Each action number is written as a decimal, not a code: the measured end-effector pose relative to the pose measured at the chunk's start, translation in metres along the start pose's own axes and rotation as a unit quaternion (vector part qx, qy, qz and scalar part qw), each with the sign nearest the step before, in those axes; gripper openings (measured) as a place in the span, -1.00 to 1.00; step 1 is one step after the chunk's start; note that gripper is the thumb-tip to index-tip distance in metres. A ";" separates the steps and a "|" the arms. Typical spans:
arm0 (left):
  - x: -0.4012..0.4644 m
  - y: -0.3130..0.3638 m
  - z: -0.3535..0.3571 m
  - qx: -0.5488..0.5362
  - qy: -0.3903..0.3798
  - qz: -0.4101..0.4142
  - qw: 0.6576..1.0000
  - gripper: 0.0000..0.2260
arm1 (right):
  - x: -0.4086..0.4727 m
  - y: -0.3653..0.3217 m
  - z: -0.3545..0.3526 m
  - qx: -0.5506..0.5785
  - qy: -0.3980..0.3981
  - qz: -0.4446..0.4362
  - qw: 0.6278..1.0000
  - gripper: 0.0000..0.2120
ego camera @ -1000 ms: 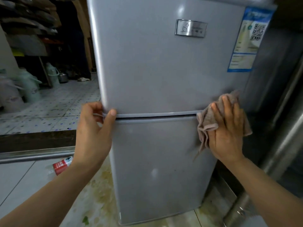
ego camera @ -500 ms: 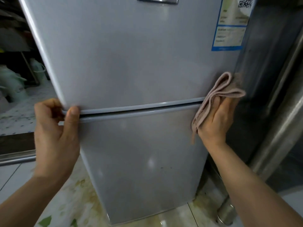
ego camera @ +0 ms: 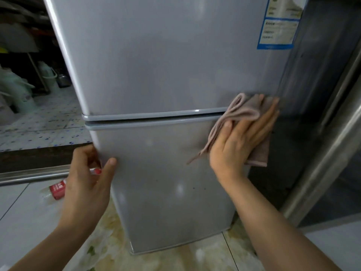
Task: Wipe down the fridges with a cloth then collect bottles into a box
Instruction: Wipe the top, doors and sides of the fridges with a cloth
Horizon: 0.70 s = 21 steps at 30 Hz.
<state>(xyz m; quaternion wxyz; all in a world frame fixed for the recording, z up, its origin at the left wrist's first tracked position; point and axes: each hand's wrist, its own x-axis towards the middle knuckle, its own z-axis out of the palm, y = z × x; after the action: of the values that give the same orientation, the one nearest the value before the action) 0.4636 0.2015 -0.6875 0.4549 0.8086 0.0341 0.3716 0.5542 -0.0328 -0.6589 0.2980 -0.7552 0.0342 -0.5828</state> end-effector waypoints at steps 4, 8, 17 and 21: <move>0.003 -0.001 -0.001 0.003 -0.008 -0.005 1.000 -0.82 | -0.082 0.005 0.001 -0.036 -0.150 -0.193 0.969 -0.41; 0.006 0.002 -0.005 0.005 -0.017 -0.008 1.000 -0.83 | -0.098 0.013 0.002 -0.043 -0.186 -0.240 0.952 -0.47; -0.037 0.028 -0.009 0.033 0.028 -0.073 0.996 -0.59 | -0.061 0.007 -0.024 0.020 -0.197 -0.285 0.938 -0.48; -0.045 0.045 -0.012 0.047 -0.054 -0.022 0.997 -0.65 | -0.042 -0.008 -0.042 0.079 -0.186 -0.227 0.953 -0.67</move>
<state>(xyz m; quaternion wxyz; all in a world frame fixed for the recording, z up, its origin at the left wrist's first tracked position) 0.4105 0.1664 -0.6753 0.4254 0.8472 0.0447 0.3151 0.5002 -0.0264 -0.6852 0.2179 -0.8121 -0.2405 -0.4849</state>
